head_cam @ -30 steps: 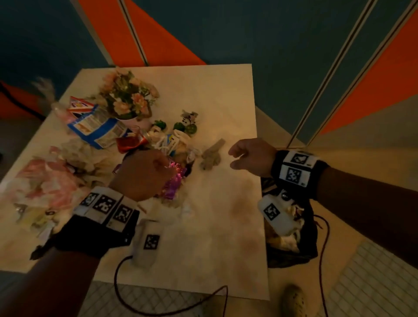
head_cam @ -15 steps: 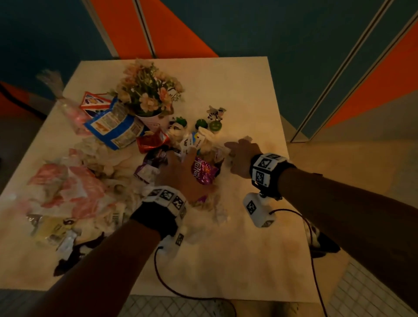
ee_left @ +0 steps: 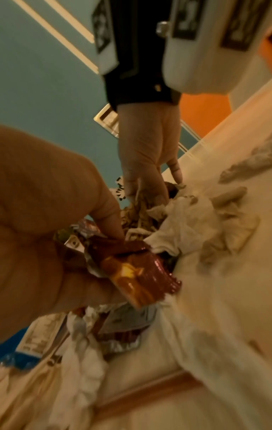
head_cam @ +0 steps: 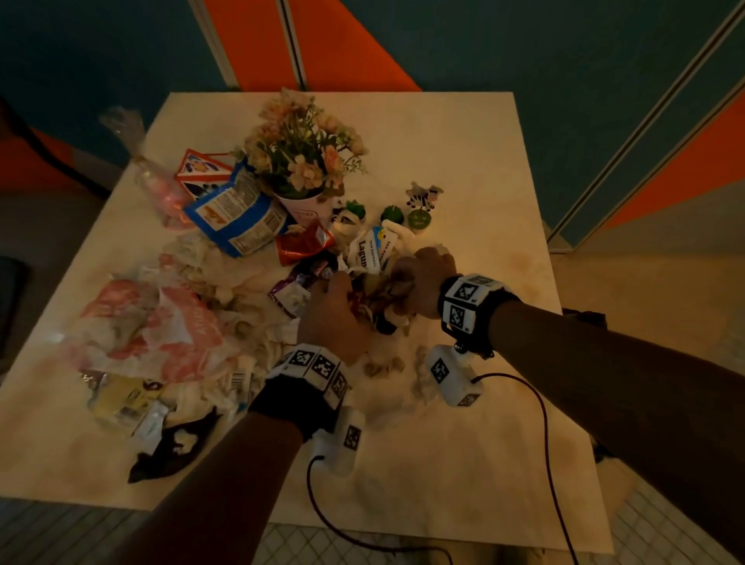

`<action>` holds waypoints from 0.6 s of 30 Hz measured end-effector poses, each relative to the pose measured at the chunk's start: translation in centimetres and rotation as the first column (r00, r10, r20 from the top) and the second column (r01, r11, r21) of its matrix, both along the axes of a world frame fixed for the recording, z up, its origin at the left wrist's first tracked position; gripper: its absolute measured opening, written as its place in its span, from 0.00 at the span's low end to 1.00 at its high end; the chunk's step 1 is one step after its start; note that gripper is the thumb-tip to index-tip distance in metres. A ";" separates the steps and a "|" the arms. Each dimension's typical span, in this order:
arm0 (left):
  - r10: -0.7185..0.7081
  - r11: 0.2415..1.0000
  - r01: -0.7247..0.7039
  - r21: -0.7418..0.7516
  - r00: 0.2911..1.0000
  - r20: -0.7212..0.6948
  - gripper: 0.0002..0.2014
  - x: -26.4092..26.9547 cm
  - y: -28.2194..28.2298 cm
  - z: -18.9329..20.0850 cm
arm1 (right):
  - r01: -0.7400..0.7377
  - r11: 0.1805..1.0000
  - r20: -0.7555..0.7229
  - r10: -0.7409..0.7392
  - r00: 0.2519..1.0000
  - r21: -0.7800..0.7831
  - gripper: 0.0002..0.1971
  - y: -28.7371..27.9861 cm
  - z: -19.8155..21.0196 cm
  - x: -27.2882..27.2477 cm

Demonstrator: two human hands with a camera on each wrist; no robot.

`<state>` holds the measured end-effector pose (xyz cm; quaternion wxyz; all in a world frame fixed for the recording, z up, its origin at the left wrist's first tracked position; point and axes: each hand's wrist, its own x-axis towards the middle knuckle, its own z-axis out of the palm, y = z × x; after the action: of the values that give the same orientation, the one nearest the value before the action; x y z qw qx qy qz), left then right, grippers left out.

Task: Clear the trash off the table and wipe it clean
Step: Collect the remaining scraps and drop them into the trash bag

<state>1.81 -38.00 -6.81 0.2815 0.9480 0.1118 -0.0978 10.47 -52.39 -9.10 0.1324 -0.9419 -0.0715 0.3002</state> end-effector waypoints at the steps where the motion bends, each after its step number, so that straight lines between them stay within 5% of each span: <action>1: 0.027 0.999 -0.026 -0.025 0.999 0.022 0.22 -0.1 0.3 -0.3 | 0.016 1.000 0.011 -0.016 1.000 -0.002 0.27 0.2 0.0 0.0; 8: 0.168 0.984 -0.161 -0.078 0.982 0.090 0.04 -1.1 0.8 0.1 | 0.127 0.985 -0.001 -0.127 0.992 0.115 0.21 -0.7 -0.1 -0.2; 18: 0.227 0.973 -0.211 -0.091 0.945 0.235 0.08 -1.7 1.8 3.9 | 0.340 0.832 -0.053 -0.354 0.934 0.439 0.19 -3.1 2.0 -1.2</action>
<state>0.13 -36.19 -2.96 0.3328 0.9249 0.1776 0.0476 9.28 -55.49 -7.05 0.3932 -0.8889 0.0324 0.2327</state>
